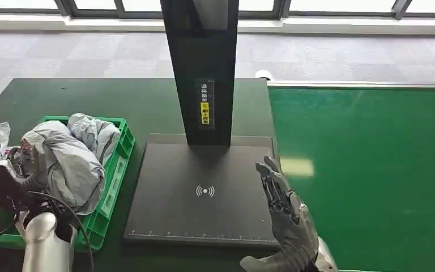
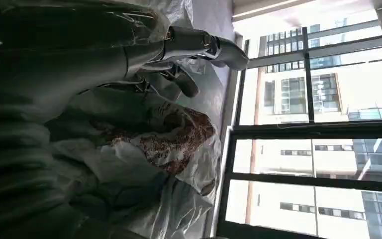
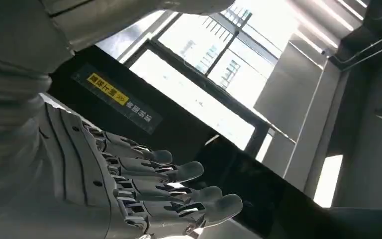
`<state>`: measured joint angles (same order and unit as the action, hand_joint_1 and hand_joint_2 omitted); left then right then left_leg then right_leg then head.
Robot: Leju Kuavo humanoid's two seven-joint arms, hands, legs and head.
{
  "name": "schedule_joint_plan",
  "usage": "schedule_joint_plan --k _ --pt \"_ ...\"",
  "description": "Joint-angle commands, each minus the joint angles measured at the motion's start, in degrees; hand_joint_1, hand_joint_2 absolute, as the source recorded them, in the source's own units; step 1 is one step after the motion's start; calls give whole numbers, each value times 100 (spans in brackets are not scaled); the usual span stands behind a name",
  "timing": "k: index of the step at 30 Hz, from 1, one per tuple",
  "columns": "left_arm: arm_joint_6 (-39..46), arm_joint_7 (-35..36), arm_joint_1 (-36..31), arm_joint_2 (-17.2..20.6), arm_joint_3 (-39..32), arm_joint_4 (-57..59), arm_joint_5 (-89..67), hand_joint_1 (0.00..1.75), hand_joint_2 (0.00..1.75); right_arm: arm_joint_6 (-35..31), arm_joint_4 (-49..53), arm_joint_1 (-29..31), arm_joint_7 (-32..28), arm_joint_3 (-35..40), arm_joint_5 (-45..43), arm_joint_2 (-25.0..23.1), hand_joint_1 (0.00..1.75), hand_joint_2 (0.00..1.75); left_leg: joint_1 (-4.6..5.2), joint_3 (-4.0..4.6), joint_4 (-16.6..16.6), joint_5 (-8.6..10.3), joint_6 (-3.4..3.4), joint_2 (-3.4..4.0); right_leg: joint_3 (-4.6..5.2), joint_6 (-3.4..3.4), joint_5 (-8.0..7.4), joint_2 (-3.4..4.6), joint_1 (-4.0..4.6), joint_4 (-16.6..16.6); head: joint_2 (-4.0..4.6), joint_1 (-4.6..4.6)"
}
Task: Moved the parcel from conveyor to table for the left to box.
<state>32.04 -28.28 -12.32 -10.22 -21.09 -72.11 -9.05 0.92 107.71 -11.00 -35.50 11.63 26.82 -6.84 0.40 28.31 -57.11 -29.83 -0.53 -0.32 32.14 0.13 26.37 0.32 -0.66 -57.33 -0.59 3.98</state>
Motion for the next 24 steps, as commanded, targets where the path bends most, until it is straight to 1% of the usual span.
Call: schedule_joint_plan --k 1,2,3,4,5,6,9,10,11,15,16,18,21,23,24 --pt "785 81 1098 -450 992 -1467 -584 0 0 119 -385 62 -54 -40 -148 -58 0 175 -7 6 3 -2 1 7 3 2 -5 4 7 14 0 0" --pt "663 280 1102 -322 1153 -1334 -469 0 0 119 -400 19 -42 -32 -202 -30 0 175 -5 4 1 -3 1 8 6 1 -3 4 6 13 0 0" --pt "641 234 1096 -289 1213 -1279 -425 0 0 114 -408 -12 -36 -40 -224 -27 0 175 -7 8 4 -1 1 7 10 1 -6 0 8 20 0 0" --pt "796 -40 1077 -285 1259 -1222 -434 0 0 111 -424 -51 -28 -47 -251 -16 0 175 -5 4 -2 -2 4 -1 14 3 -5 -7 6 16 0 0" --pt "796 -214 1092 -352 1210 -1280 -519 0 0 112 -438 -79 -27 -31 -254 12 0 175 -8 6 1 0 2 -3 17 3 -8 -7 9 23 0 0" --pt "796 -496 1127 -581 934 -1450 -883 0 0 128 -483 -79 -31 21 -280 69 0 175 -6 2 -2 -2 3 -4 14 3 -5 -6 7 18 0 0" --pt "796 -476 1211 -602 941 -1596 -970 0 0 134 -537 -52 -36 51 -292 80 0 175 -10 11 2 -1 -1 13 21 1 -11 6 11 24 0 0" --pt "796 -476 1211 -602 941 -1596 -970 0 0 134 -537 -52 -36 51 -292 80 0 175 -10 23 10 1 -2 16 18 0 -14 8 12 30 0 0" --pt "796 -476 1211 -602 941 -1596 -970 0 0 134 -537 -52 -36 51 -292 80 0 175 -4 53 -4 -5 5 5 22 8 -3 1 5 14 0 0" --pt "796 -476 1211 -602 941 -1596 -970 0 0 134 -537 -52 -36 51 -292 80 0 175 -11 60 11 4 -1 10 26 5 -15 1 12 33 0 0" --pt "796 -451 1260 -486 1079 -1607 -992 0 0 159 -546 -17 -58 95 -322 121 0 175 -8 56 -2 -5 3 5 24 7 -4 1 9 17 0 0" --pt "796 -558 1446 -546 947 -1789 -1076 0 0 204 -683 118 -135 188 -410 174 0 175 -7 53 1 -6 3 13 24 7 -5 8 8 18 0 0" --pt "796 -616 1802 -340 1137 -2065 -660 0 0 252 -820 395 -183 223 -462 95 0 175 -11 51 9 -6 1 34 24 6 -12 27 11 27 0 0" --pt "692 -789 2003 -130 1428 -2309 -296 0 0 258 -756 393 -191 231 -482 108 0 175 -10 53 9 -8 1 42 29 5 -12 36 10 23 0 0" --pt "692 -789 2003 -130 1428 -2309 -296 0 0 258 -756 393 -191 231 -482 108 0 175 -8 57 2 -8 2 30 31 6 -6 25 8 15 0 0"
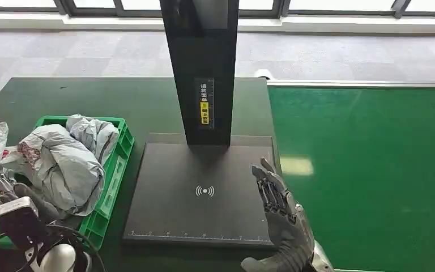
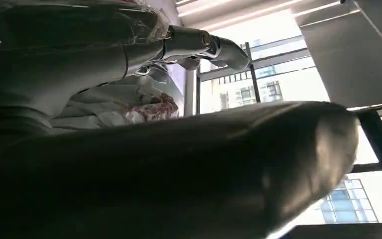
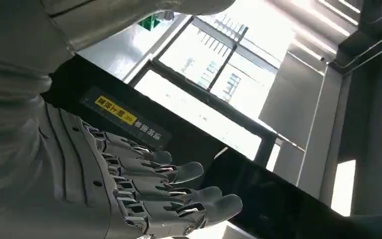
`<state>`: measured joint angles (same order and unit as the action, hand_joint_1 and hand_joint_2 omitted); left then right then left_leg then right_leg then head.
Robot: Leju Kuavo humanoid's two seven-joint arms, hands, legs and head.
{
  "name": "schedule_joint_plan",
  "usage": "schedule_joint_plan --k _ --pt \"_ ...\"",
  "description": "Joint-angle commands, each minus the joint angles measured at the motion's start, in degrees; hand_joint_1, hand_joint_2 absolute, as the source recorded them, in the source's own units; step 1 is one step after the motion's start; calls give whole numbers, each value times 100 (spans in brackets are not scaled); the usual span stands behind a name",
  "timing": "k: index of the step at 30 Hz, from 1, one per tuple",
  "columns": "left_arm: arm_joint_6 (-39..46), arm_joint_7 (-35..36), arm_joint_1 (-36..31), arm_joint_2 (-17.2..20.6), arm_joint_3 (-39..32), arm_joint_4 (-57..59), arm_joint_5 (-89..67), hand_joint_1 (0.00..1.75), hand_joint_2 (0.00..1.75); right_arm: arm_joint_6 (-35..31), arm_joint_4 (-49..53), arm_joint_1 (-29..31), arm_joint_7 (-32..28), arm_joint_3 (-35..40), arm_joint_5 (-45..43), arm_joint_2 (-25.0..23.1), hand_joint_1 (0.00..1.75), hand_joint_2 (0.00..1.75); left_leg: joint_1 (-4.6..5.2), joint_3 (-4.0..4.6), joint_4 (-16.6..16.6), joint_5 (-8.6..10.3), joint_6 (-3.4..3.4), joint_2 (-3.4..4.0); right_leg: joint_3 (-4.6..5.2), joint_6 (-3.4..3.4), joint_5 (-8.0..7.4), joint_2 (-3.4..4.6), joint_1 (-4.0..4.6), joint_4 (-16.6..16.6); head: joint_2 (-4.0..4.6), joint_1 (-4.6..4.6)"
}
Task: Moved the parcel from conveyor to table for the left to box.
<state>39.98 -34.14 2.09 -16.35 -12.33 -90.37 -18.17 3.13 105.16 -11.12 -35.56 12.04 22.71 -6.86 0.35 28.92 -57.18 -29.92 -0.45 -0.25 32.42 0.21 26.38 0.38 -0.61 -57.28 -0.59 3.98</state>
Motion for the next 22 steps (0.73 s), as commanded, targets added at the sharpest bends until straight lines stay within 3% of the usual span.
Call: schedule_joint_plan --k 1,8,13,18,22 --pt "-535 -298 626 634 844 -648 875 0 0 19 -409 316 -197 164 -109 127 0 175 -7 -6 15 3 -8 20 0 -4 -10 15 7 17 0 0" --pt "-2520 -371 401 953 1654 -510 2143 0 0 -17 79 -111 -221 -9 -146 118 0 175 -3 -43 6 6 -6 -19 0 -2 -2 -23 5 13 0 0" --pt "-4057 -374 -14 1150 2239 19 1948 0 0 17 363 -356 -234 -263 -94 -40 0 175 0 3 5 6 -2 -25 6 -2 -3 -30 2 12 0 0" --pt "-4361 -254 -230 1009 2351 178 1834 0 0 135 386 -315 -208 -294 -2 -73 0 175 1 -37 4 3 -1 -19 1 0 -2 -25 1 11 0 0" --pt "-4478 -271 -160 1013 2350 53 1735 0 0 266 311 -168 -207 -350 -88 -81 0 175 -1 -7 8 4 -2 -1 0 -2 -8 -7 3 15 0 0"
